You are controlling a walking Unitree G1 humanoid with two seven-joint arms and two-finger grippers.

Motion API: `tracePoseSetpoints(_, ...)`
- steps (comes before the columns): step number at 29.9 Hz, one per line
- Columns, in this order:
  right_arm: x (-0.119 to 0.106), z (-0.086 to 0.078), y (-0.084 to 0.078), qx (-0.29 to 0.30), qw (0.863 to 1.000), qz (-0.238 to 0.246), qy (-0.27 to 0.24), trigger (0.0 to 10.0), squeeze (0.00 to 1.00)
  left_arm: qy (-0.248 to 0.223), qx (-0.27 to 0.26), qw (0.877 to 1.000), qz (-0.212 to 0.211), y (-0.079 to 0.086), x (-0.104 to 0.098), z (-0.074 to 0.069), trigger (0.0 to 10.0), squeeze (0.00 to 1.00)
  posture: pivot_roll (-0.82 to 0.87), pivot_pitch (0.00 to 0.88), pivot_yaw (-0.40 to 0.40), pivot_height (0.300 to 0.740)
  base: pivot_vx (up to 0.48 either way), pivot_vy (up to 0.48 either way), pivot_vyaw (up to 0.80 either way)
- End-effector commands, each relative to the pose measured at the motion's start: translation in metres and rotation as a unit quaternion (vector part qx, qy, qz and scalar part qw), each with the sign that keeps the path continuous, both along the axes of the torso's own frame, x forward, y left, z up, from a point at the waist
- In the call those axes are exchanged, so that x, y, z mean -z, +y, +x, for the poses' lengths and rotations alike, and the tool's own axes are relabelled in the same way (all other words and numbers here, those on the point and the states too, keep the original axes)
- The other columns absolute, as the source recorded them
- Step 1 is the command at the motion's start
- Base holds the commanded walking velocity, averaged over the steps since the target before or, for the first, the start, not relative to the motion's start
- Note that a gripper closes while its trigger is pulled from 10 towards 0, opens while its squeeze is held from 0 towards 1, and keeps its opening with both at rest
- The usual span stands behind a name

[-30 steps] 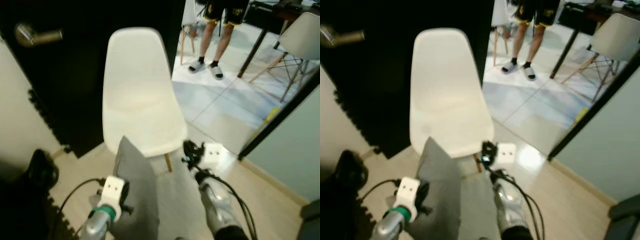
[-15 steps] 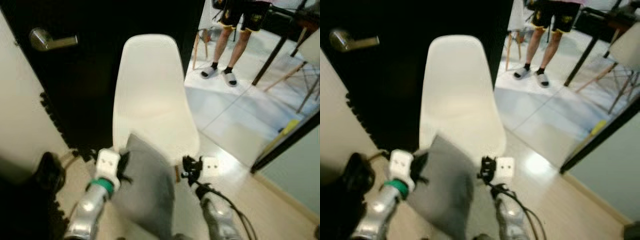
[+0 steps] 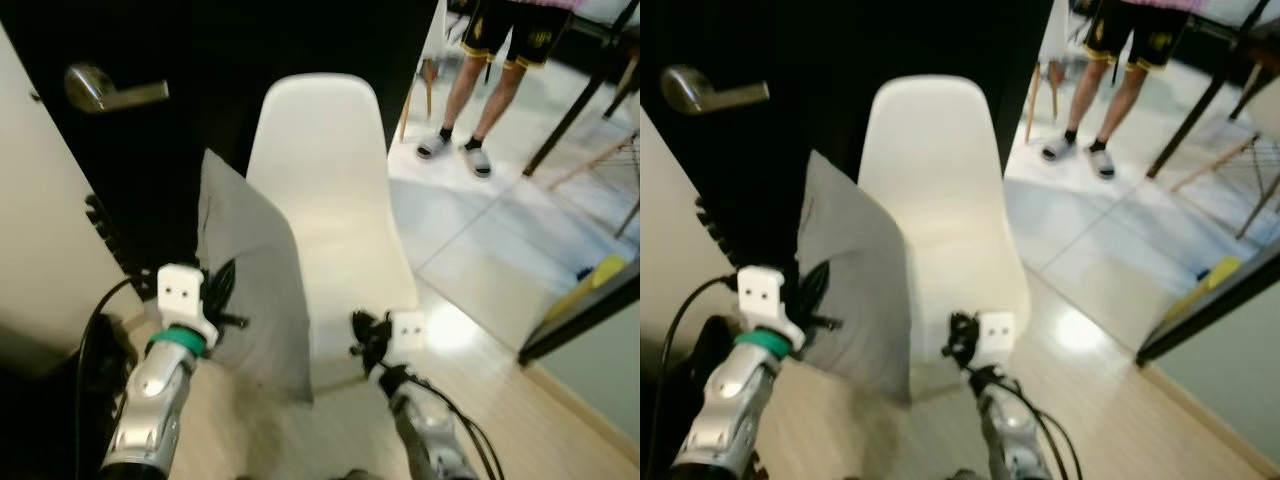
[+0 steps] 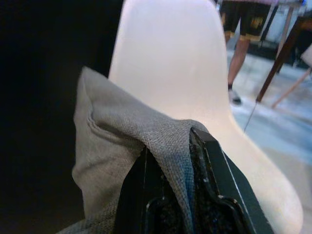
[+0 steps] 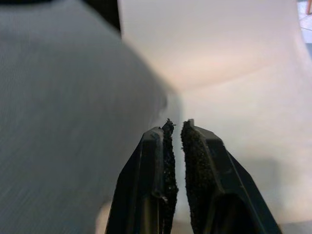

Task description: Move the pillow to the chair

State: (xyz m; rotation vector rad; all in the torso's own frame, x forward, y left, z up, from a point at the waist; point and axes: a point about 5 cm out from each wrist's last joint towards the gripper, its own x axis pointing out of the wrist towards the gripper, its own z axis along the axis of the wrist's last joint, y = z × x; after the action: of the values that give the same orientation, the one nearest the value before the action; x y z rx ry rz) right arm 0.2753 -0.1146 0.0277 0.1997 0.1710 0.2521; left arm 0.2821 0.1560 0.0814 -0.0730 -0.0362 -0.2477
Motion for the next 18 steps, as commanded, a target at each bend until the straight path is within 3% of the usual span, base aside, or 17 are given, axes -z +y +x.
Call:
tracePoseSetpoints(1,0.0067,-0.0049,-0.006,0.008,1.0,-0.004,0.018,10.0,0.0,-0.042,0.017,0.999,-0.008,-0.0082,-0.0191,0.005,10.0,0.0,-0.01,0.027,0.036,0.74,0.311,0.0,-0.8)
tracePoseSetpoints(9,0.007,-0.0056,-0.0086,0.012,1.0,-0.005,0.019,10.0,0.0,-0.034,0.02,0.999,-0.012,-0.0103,-0.0198,0.0038,10.0,0.0,-0.02,0.027,0.04,0.74,0.31,0.0,-0.76)
tracePoseSetpoints(18,0.0078,-0.0064,-0.0088,0.01,1.0,-0.006,0.023,10.0,0.0,-0.026,0.021,0.999,-0.02,-0.0099,-0.0201,0.0028,10.0,0.0,-0.02,0.03,0.03,0.74,0.273,0.0,0.0)
